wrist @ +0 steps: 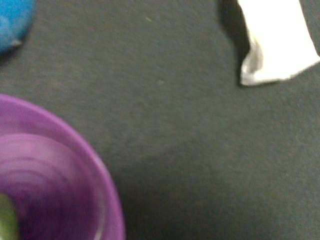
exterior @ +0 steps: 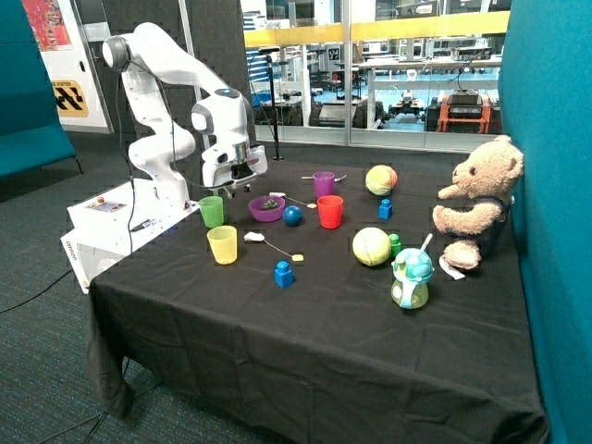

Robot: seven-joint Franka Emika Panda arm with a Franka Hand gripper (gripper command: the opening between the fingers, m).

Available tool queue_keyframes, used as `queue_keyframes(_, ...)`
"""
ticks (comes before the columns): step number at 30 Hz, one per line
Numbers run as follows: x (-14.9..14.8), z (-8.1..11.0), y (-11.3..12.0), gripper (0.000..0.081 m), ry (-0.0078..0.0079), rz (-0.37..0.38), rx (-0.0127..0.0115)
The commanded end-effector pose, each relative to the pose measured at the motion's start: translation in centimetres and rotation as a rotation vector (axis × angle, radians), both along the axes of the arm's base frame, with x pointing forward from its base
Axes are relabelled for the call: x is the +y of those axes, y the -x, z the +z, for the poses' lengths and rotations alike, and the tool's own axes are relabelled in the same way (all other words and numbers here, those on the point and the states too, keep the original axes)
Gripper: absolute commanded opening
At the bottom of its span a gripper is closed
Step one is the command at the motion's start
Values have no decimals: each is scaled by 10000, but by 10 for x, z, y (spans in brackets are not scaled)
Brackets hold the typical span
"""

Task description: Prepare two cups of tea

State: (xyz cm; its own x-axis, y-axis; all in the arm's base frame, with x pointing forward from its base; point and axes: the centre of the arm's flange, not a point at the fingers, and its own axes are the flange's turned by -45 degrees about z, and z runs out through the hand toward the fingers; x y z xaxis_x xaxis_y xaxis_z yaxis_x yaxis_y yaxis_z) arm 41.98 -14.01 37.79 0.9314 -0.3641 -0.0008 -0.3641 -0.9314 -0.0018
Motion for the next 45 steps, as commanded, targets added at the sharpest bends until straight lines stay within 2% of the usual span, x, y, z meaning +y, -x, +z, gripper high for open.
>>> queue_keyframes(1,-18,-22,18,478,19,-387,-1)
queue_keyframes(16,-29,-52,12,552,19,-677,0)
queue_keyframes(24,-47,-65,16,552,19,-1142,0)
queue_keyframes(35,-52,-78,15,530,19,-1301,0)
queue_keyframes(45,-49,-81,-4,508,19,-1073,0)
